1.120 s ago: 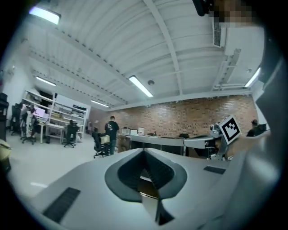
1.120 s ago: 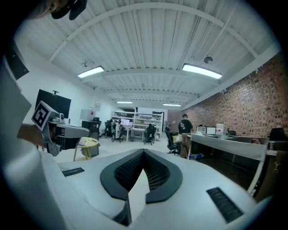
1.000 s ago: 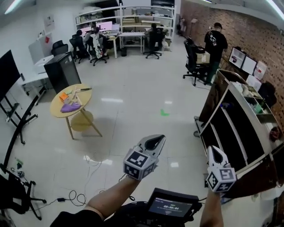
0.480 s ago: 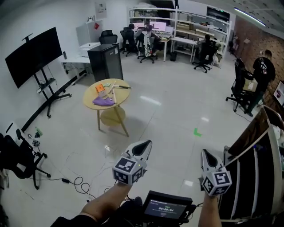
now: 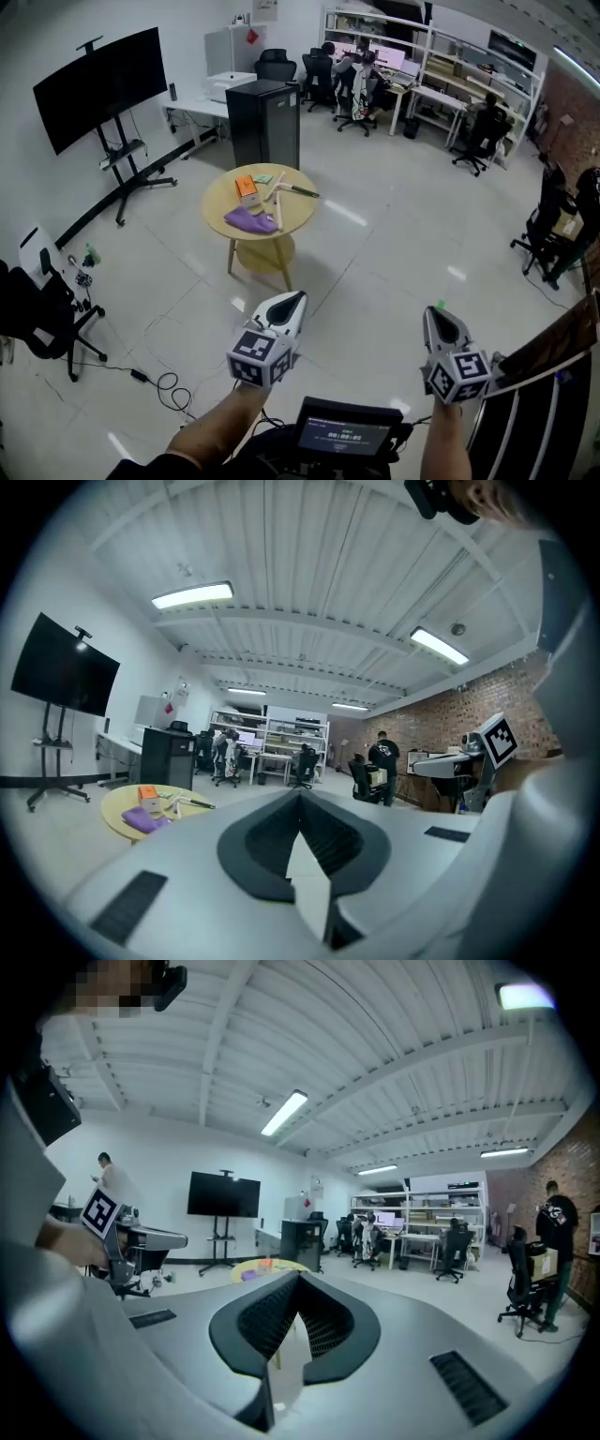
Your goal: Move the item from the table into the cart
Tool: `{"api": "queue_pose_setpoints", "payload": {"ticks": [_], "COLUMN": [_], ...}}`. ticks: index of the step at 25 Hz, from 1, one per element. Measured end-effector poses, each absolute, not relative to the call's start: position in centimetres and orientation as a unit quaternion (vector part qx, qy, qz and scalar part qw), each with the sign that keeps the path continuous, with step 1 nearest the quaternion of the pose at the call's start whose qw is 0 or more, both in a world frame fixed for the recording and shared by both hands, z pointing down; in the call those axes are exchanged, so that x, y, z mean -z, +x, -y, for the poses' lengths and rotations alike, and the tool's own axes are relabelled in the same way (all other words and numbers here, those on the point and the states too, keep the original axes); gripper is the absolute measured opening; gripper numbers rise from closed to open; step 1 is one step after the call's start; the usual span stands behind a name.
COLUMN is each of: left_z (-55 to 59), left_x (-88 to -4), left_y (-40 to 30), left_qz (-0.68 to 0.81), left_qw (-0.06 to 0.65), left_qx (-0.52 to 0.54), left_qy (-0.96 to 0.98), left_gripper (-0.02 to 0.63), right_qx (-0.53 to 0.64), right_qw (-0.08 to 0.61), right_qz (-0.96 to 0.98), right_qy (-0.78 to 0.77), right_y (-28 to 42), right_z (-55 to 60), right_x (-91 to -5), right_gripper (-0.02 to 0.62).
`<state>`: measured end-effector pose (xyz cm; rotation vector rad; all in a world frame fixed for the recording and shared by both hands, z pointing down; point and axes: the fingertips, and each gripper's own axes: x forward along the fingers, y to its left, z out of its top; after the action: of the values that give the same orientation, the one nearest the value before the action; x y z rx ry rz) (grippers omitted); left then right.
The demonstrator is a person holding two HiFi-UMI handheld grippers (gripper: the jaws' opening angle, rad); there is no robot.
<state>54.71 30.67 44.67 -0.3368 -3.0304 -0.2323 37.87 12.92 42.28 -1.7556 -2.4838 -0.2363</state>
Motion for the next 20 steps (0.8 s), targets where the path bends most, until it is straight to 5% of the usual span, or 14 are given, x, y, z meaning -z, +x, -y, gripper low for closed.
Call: {"api": "queue_pose_setpoints", "payload": {"ticks": [20], "left_z": [-78.0], "left_x": [-44.7], "left_y": [37.1], "left_qz": [0.948], "left_qw": [0.052], "left_qx": [0.067], "left_qy": [-0.308], "left_gripper": [0.0], "right_qx": [0.1], "right_qw": [0.057], "right_qz": [0.687], "right_qy": [-0.718], "right_y": [13.7], "right_z": [-66.9], "right_x": [-44.5], "right_gripper": [0.0]}}
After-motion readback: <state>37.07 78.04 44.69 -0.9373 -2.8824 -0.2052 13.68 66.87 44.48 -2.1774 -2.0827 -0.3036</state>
